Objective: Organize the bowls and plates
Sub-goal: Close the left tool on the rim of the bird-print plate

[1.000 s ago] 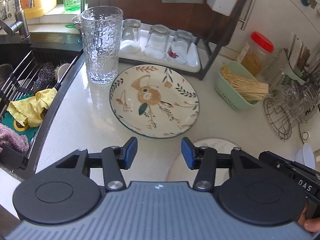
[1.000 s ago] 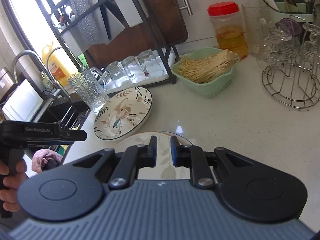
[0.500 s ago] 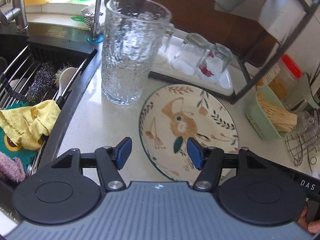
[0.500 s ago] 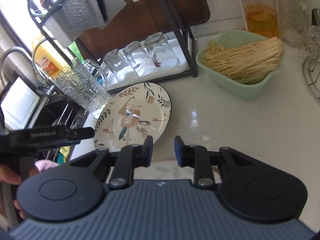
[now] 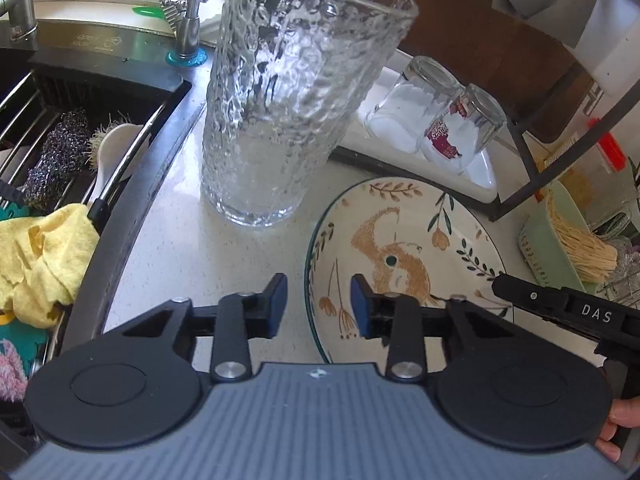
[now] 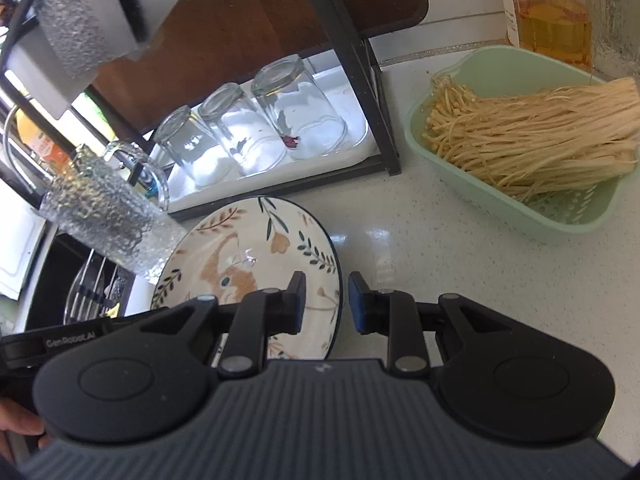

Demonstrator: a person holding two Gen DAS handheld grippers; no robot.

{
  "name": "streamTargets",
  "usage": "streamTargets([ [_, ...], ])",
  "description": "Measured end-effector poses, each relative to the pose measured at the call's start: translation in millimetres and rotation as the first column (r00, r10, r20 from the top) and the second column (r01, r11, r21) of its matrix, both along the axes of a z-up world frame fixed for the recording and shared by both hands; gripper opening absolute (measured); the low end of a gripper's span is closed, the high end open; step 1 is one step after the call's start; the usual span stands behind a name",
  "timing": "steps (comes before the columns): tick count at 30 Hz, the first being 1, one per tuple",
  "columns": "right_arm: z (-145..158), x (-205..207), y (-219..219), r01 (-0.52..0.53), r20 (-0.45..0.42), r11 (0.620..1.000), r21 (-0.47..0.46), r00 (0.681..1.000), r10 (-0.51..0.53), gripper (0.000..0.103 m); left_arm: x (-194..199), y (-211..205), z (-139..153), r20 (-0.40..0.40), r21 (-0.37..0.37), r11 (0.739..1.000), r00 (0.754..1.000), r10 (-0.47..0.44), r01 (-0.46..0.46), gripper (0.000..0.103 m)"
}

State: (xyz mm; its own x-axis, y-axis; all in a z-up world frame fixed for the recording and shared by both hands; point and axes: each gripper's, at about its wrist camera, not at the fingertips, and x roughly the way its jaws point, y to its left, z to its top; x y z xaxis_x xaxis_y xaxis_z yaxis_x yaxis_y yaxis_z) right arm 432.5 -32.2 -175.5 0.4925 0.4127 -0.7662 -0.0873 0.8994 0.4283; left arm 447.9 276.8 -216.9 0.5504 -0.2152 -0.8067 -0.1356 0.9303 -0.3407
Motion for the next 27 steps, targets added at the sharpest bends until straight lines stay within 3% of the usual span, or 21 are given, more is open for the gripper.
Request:
streamTargets([
  [4,-4.0,4.9,7.1,0.001,0.002,1.000,-0.012,1.000,-0.001,0.026,7.8,3.6,-6.1,-0.006,-0.032,0.999,1.000,0.000,0.000,0.024],
  [8,-10.4,7.5,10.7,-0.006,-0.017,1.000,-0.014,1.000,0.006,0.025,13.6,-2.6,-7.1,-0.006,-0.004,0.998,0.998,-0.062,0.062,0.024],
  [11,-9.4,7.6,10.2,-0.008,-0.014,1.000,-0.030,1.000,0.007,0.025,14.6,4.4,-8.0,-0.005,-0.053,0.995,0.996,-0.089,0.089,0.024],
  [14,-10.7,8.7,4.8,-0.009,-0.033,1.000,0.000,0.999,0.009,0.025,13.9,4.7,-5.0,-0.013,-0.055,0.994,0.995,-0.095,0.094,0.024],
  [27,27.0,-5.0,-22.1,-0.023,-0.007,0.999,0.037,1.000,0.023,0.025,-11.8,-11.6,41.5,0.009,-0.104,0.988,0.994,-0.112,0.112,0.024],
])
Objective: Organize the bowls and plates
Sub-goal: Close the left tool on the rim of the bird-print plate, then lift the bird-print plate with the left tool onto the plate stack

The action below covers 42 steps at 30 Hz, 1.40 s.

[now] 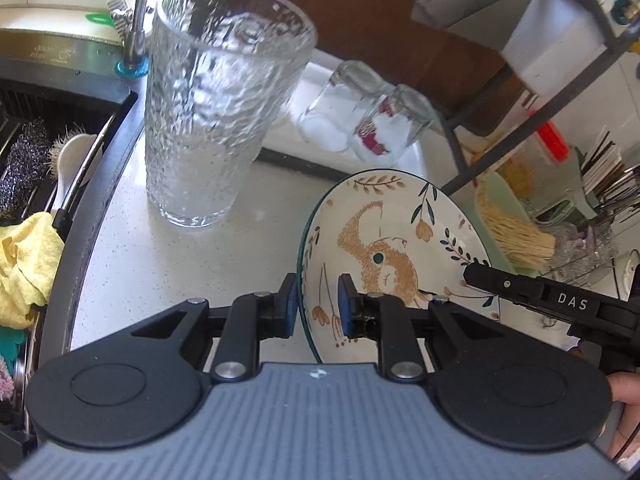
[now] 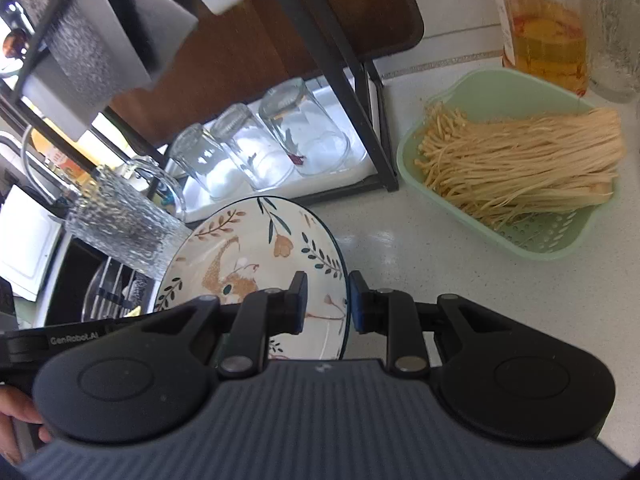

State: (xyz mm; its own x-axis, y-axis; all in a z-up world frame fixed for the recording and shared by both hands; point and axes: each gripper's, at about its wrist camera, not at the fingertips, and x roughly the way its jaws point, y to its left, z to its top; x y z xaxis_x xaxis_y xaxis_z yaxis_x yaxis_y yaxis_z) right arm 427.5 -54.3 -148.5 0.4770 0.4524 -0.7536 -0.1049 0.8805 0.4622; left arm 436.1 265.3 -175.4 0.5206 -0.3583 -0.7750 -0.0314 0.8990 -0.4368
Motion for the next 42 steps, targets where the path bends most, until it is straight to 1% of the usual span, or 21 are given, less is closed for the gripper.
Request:
streamTargets([
  [3,13.3,-7.6,-7.0,-0.005,0.015,1.000,0.013,1.000,0.005,0.025,-8.0,-2.1,15.3,-0.003,-0.032,0.999,1.000,0.005,-0.005,0.023],
  [5,21.9,-13.7,-12.5,0.002,0.022,1.000,0.028,1.000,-0.002,0.025,-14.6,-7.7,28.0,0.005,-0.021,1.000,1.000,-0.003,0.004,0.024],
  [8,35.7,-24.1,-22.3,0.009,0.032,0.999,0.044,0.999,-0.010,0.025,-24.9,-17.4,42.4,0.026,-0.026,1.000,1.000,-0.016,0.017,0.024],
  [12,49.4,-41.0,-32.7,0.020,0.055,0.999,0.039,0.998,-0.022,0.025,-34.9,-29.5,50.8,0.039,-0.028,0.999,0.999,-0.031,0.032,0.024],
  [17,54.0,-63.5,-47.0,0.049,0.062,0.998,0.035,0.997,-0.052,0.025,-48.6,-44.8,52.8,0.035,-0.018,0.998,0.997,-0.063,0.064,0.024],
  [20,52.8,-77.9,-54.4,0.058,0.064,0.998,0.033,0.996,-0.060,0.025,-57.3,-51.9,50.4,0.024,-0.003,0.997,0.996,-0.081,0.081,0.024],
  [29,37.0,-111.4,-65.9,0.061,0.015,0.998,0.022,0.998,-0.062,0.025,-79.9,-62.9,33.6,-0.047,0.017,0.992,0.991,-0.125,0.126,0.024],
  [34,30.9,-128.7,-67.5,0.038,-0.001,0.999,-0.027,0.999,-0.038,0.026,-81.1,-71.4,25.7,-0.079,0.049,0.982,0.981,-0.179,0.184,0.024],
  [42,8.2,-149.0,-68.3,0.055,-0.058,0.998,-0.036,0.997,-0.057,0.026,-80.0,-81.8,15.4,-0.120,0.086,0.970,0.969,-0.216,0.227,0.024],
])
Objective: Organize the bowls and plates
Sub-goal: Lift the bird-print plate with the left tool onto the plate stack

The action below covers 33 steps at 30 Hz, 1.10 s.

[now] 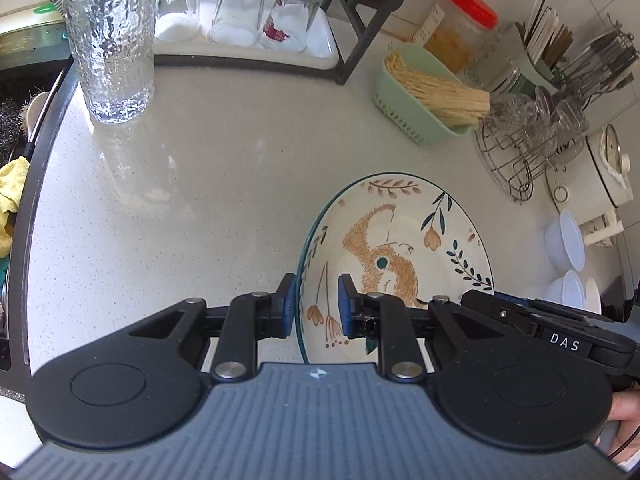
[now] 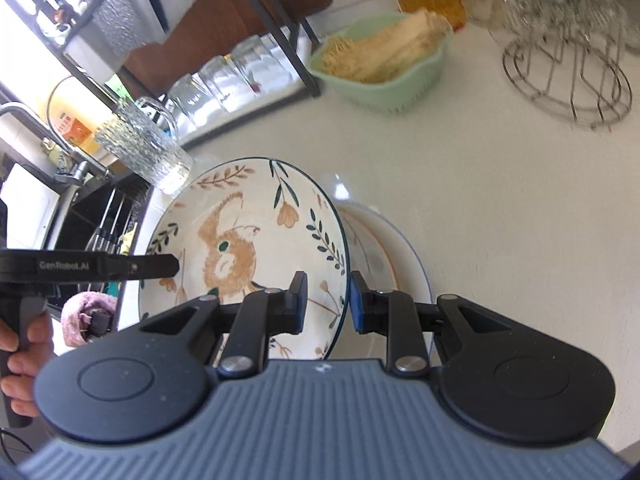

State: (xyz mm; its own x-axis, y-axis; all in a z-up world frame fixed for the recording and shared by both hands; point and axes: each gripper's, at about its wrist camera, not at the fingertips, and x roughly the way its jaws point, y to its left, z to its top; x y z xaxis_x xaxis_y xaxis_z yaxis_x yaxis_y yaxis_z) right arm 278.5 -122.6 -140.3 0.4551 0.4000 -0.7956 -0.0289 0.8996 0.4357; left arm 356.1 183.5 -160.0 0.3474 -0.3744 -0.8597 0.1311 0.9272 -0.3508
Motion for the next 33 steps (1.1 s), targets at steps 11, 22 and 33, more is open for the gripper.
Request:
streamTargets([
  [11,-9.7,-5.4,-1.8,0.004,-0.012,0.999,-0.036,1.000,-0.004,0.026,-1.8,-13.1,-12.2,-0.040,0.036,0.999,0.999,-0.034,0.035,0.024],
  [22,-11.8,-0.7,2.3,-0.029,-0.003,0.996,-0.082,1.000,0.029,0.026,-4.5,-18.7,-13.7,-0.075,0.087,0.996,0.997,-0.008,0.015,0.024],
  [33,-4.7,-0.1,20.5,-0.148,0.023,0.962,-0.228,0.987,0.157,0.026,-4.7,-21.3,-16.4,-0.117,0.106,0.994,0.992,0.038,-0.026,0.024],
])
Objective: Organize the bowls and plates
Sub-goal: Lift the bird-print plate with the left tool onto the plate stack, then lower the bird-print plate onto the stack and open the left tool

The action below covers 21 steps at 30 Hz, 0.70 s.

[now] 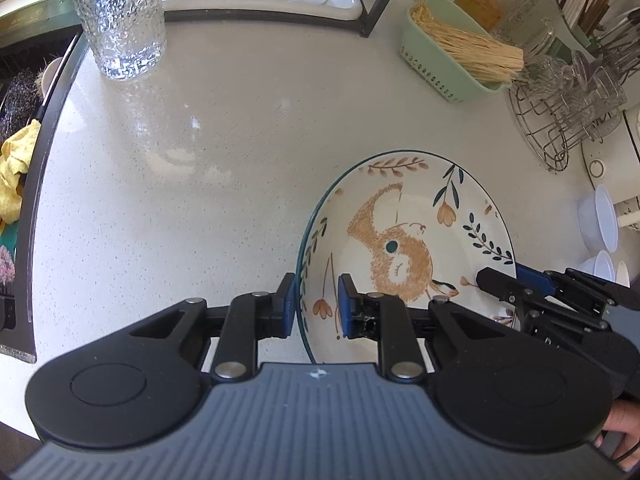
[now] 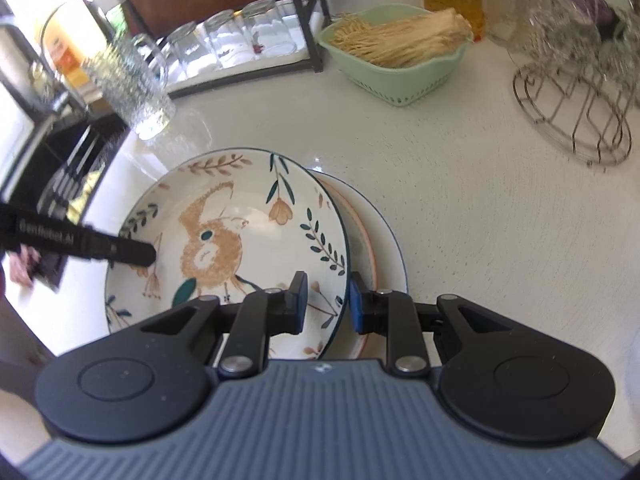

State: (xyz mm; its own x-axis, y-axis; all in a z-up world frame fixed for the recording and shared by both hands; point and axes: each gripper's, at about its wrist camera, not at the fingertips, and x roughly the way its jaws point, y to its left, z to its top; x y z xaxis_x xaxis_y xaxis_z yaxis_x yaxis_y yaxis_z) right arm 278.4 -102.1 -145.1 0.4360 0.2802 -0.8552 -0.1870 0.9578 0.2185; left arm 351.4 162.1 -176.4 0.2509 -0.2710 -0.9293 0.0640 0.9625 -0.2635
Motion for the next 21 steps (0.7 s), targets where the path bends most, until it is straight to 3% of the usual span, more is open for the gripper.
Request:
streamTargets([
  [5,3.6,-6.1,8.2,-0.061,0.024,0.995,-0.076,0.998,0.062,0.026,1.2,-1.4,-0.2,-0.011,0.007,1.000,1.000,0.015,-0.015,0.024],
  [11,6.1,-10.2,3.2,-0.076,0.040,0.995,-0.068,0.996,0.079,0.025,2.1,3.6,-1.4,-0.005,-0.025,0.997,0.998,0.070,-0.070,0.024],
  [14,6.4,-11.6,-3.7,-0.059,0.045,0.998,-0.017,0.997,0.060,0.025,2.3,5.9,-3.9,-0.016,-0.045,0.994,0.995,0.102,-0.103,0.023],
  [18,0.6,-11.0,-26.5,0.015,0.010,0.991,0.136,1.000,-0.016,0.024,4.0,4.1,-5.6,-0.013,-0.045,0.991,0.992,0.126,-0.127,0.020],
  [21,3.1,-14.8,-26.1,0.006,0.024,0.991,0.130,1.000,-0.009,0.025,4.2,4.3,-8.3,-0.011,-0.042,0.988,0.989,0.150,-0.150,0.018],
])
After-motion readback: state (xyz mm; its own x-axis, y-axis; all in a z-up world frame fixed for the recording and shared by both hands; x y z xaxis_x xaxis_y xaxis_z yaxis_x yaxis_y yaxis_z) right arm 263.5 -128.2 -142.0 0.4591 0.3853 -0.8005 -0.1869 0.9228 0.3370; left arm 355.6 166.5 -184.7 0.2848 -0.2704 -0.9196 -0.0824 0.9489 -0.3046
